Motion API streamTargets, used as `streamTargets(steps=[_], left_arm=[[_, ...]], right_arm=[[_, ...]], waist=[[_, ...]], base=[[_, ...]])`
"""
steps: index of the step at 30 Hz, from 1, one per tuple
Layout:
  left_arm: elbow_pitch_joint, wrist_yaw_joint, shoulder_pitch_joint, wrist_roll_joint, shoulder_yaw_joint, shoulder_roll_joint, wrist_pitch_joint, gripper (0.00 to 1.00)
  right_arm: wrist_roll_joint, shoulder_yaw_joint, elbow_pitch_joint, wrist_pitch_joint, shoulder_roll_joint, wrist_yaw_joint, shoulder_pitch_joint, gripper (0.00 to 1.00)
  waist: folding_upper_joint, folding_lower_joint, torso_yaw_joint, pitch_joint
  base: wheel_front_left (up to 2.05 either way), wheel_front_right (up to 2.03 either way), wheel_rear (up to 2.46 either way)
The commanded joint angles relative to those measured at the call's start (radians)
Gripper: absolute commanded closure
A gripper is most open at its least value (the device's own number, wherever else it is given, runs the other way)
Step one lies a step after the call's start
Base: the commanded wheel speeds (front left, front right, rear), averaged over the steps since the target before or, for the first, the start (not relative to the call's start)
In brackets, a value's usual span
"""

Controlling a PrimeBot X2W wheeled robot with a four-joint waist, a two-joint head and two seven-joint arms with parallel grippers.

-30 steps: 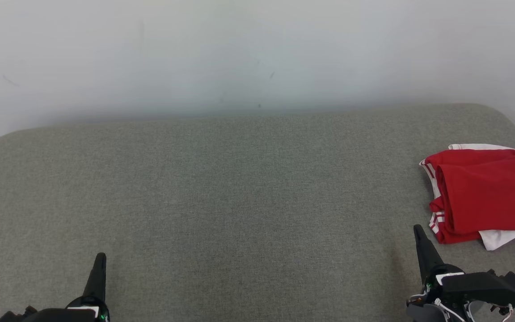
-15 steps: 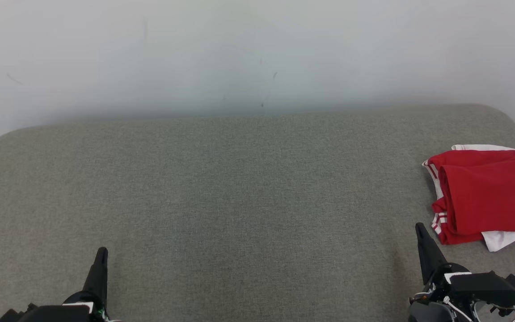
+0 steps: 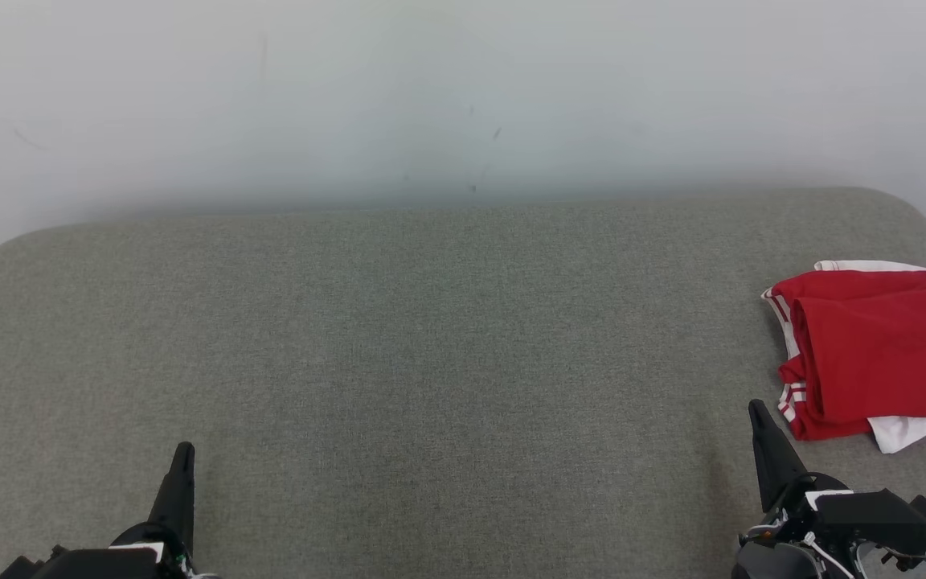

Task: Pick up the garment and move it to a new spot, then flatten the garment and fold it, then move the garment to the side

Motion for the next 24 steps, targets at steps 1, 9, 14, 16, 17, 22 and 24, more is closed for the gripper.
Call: streamTargets(steps=[1,9,14,16,17,22,24], left_arm=[[0.001,0.0,-0.009,-0.005,0.003,0.004,0.0,1.0],[0.001,0.0,-0.009,-0.005,0.003,0.004,0.0,1.0],[0.001,0.0,-0.009,-0.005,0.003,0.004,0.0,1.0],[0.001,0.0,-0.009,-0.005,0.003,0.004,0.0,1.0],[0.001,0.0,-0.009,-0.005,0.003,0.004,0.0,1.0],[0.001,0.0,-0.009,-0.005,0.003,0.004,0.0,1.0],[0.001,0.0,-0.009,-0.005,0.003,0.004,0.0,1.0]], right_arm=[[0.002,-0.001,-0.001,0.003,0.001,-0.002,0.01,1.0],[0.002,-0.001,-0.001,0.003,0.001,-0.002,0.01,1.0],[0.002,-0.001,-0.001,0.003,0.001,-0.002,0.01,1.0],[0.002,-0.001,-0.001,0.003,0.001,-0.002,0.01,1.0],[0.002,-0.001,-0.001,0.003,0.001,-0.002,0.01,1.0],[0.002,-0.001,-0.001,0.003,0.001,-0.002,0.01,1.0],[0.002,-0.001,-0.001,0.003,0.001,-0.002,0.01,1.0]], waist=[[-0.0001,0.0,0.0,0.0],[-0.0001,0.0,0.0,0.0],[-0.0001,0.0,0.0,0.0],[-0.0001,0.0,0.0,0.0],[-0.0001,0.0,0.0,0.0],[-0.0001,0.0,0.0,0.0],[-0.0001,0.0,0.0,0.0]], base=[[0.0,0.0,0.0],[0.0,0.0,0.0],[0.0,0.0,0.0],[0.0,0.0,0.0],[0.0,0.0,0.0],[0.0,0.0,0.0],[0.0,0.0,0.0]])
